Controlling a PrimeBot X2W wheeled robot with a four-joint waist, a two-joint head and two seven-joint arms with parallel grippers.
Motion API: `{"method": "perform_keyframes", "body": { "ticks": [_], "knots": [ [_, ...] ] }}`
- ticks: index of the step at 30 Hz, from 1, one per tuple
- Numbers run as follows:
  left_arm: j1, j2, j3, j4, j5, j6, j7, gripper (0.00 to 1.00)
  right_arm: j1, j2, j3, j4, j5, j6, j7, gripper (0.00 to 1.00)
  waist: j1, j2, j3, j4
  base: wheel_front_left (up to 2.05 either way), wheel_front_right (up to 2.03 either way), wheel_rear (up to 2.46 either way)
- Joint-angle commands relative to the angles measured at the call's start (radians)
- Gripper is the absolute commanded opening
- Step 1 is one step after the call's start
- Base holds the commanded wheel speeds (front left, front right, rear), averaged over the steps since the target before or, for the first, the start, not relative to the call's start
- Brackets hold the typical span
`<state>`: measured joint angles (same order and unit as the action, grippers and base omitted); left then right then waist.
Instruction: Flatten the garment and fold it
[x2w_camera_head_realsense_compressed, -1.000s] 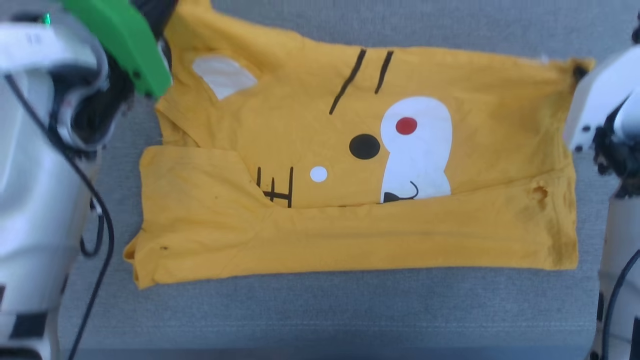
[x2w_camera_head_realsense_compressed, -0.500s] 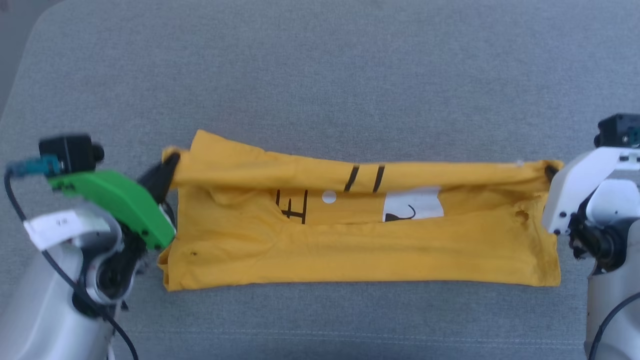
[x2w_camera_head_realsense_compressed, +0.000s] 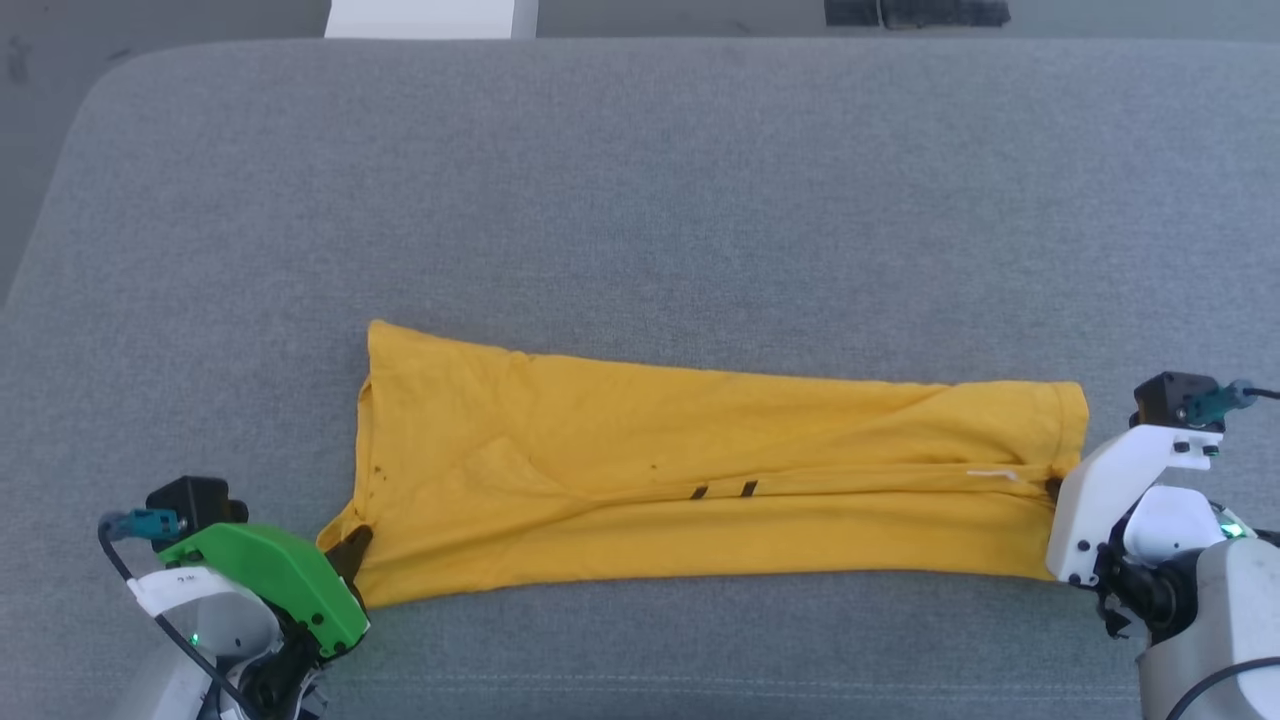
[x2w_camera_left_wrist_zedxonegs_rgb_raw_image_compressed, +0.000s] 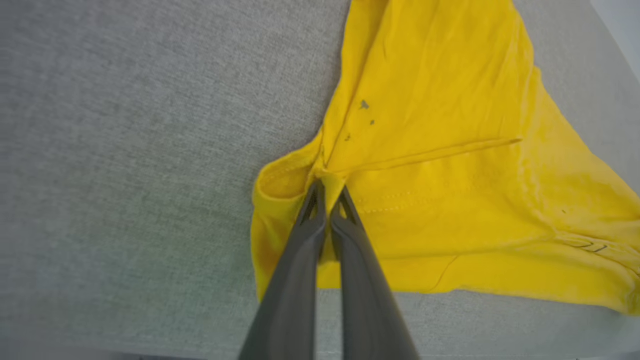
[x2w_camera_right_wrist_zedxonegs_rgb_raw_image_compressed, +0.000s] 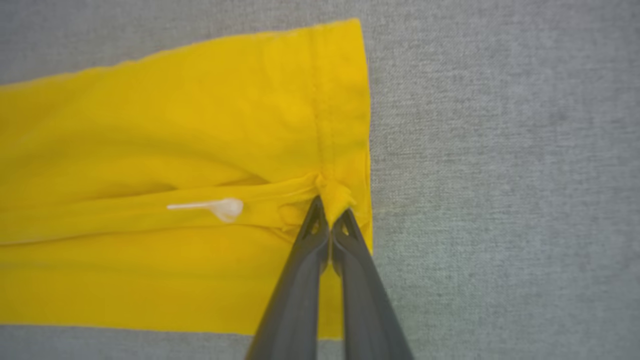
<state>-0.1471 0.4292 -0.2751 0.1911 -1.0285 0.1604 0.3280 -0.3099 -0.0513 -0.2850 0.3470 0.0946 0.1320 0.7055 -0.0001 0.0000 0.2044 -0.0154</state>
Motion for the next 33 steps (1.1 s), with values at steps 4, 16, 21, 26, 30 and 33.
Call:
{"method": "perform_keyframes", "body": {
  "ticks": [4,16,21,26,30,33],
  "knots": [
    [-0.011,-0.008,-0.001,0.058,0.016,0.000,-0.024,1.00,0.042,0.001,0.006,0.022,0.042,-0.001,-0.039,1.00,0.0001,0.0000,-0.070,0.002,0.00,0.00,0.00],
    [-0.112,0.076,0.049,-0.016,0.142,0.048,-0.166,1.00,0.109,-0.048,-0.068,-0.272,0.168,-0.001,0.149,1.00,0.0001,0.0000,-0.122,0.020,0.00,0.00,0.00],
    [-0.132,0.066,0.067,-0.052,0.243,0.017,-0.405,1.00,0.077,-0.101,-0.075,-0.290,0.173,-0.001,0.173,1.00,0.0001,0.0000,-0.080,0.028,0.00,0.00,0.00],
    [-0.140,0.046,0.058,-0.047,0.344,-0.041,-0.572,1.00,0.055,-0.125,-0.047,-0.225,0.154,-0.001,0.152,1.00,0.0001,0.0000,-0.032,0.044,0.00,0.00,0.00],
    [-0.151,0.015,0.074,-0.081,0.445,-0.091,-0.589,1.00,0.048,-0.155,0.016,-0.171,0.171,-0.001,0.115,1.00,0.0001,0.0000,0.005,0.056,0.00,0.00,0.00],
    [-0.134,-0.039,0.117,-0.121,0.502,-0.122,-0.589,1.00,0.044,-0.172,0.043,-0.120,0.181,-0.001,0.081,1.00,0.0001,0.0000,0.027,0.063,0.00,0.00,0.00]
  ]
}}
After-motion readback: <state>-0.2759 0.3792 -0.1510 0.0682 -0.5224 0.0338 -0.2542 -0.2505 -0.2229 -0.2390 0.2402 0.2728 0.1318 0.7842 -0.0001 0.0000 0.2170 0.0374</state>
